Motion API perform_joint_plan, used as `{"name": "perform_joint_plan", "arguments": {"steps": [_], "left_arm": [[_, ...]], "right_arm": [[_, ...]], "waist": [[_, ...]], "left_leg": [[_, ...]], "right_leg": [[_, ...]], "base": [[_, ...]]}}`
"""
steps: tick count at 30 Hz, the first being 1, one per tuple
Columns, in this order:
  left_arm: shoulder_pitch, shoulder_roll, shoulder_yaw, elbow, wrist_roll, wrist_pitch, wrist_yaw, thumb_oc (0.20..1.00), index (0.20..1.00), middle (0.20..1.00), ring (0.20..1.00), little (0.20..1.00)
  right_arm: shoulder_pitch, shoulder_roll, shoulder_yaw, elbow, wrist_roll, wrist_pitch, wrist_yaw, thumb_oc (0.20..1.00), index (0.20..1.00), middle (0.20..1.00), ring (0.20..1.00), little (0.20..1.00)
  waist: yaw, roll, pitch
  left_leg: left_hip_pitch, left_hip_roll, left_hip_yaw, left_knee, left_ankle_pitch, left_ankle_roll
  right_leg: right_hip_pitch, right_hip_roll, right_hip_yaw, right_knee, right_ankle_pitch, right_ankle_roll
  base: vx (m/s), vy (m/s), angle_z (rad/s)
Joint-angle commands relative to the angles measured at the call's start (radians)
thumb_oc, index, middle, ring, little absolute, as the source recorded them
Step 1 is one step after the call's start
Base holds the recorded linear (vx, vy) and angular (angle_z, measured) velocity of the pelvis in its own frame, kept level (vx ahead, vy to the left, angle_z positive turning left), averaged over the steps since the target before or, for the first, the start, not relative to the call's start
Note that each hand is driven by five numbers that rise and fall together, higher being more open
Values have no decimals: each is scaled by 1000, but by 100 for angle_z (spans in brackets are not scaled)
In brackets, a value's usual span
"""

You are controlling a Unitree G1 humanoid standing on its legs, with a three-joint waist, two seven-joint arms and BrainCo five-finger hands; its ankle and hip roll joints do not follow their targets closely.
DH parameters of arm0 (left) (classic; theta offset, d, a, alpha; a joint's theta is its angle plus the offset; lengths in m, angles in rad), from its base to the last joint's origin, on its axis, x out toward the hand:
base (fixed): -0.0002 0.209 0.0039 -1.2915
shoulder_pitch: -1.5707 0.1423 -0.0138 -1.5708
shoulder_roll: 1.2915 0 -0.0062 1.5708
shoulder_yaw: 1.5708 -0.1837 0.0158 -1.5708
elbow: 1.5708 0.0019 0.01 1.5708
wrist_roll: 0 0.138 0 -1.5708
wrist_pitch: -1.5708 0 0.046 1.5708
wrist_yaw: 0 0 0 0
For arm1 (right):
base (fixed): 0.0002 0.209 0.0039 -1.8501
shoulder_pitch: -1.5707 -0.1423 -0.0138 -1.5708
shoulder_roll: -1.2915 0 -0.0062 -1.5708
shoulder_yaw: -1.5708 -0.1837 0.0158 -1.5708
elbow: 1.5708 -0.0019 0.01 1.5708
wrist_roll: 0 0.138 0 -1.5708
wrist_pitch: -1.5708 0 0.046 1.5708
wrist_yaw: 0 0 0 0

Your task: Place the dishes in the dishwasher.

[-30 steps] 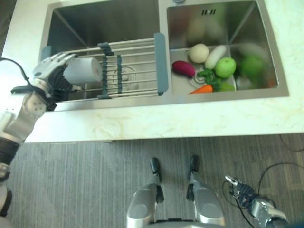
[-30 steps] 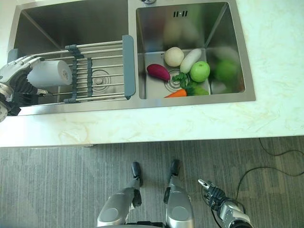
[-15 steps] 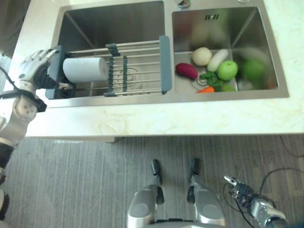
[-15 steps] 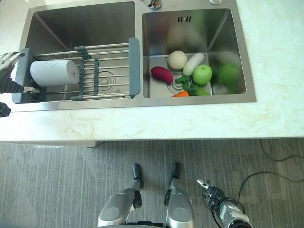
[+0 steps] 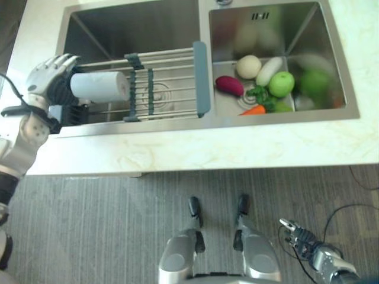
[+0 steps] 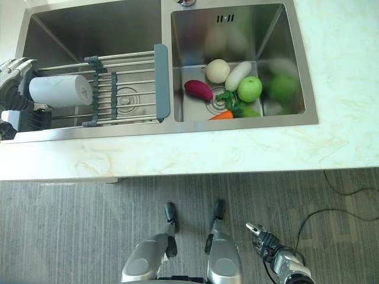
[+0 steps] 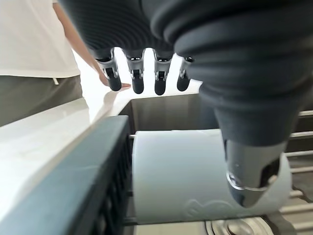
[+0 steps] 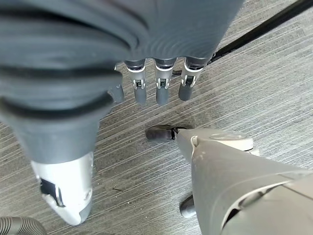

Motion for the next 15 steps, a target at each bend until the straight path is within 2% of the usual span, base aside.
{"name": "perform_joint_plan", "arguments": {"steps": [1,15], "left_arm": [[-92,84,33,63,20,-2,11,1000,1000,1000,1000,1000],[-127,36,-51,97,7,-8,-81,1000,1000,1000,1000,1000]], "right_arm": [[6,-20,-8,28,7,-9,-1,1000,1000,1000,1000,1000],[-7,-31,-14,15,-9,-19,5,1000,1000,1000,1000,1000]], "waist": [[11,1,2],[-12,4,46]], "left_leg": [[-5,-34,-4,8,-44,-15],[-29,-35,13,7,-41,-13]], "right_leg": [[-25,-62,2,47,21,141],[-61,-68,28,46,40,150]], "base": [[3,6,-10],[-3,20,-8]]}}
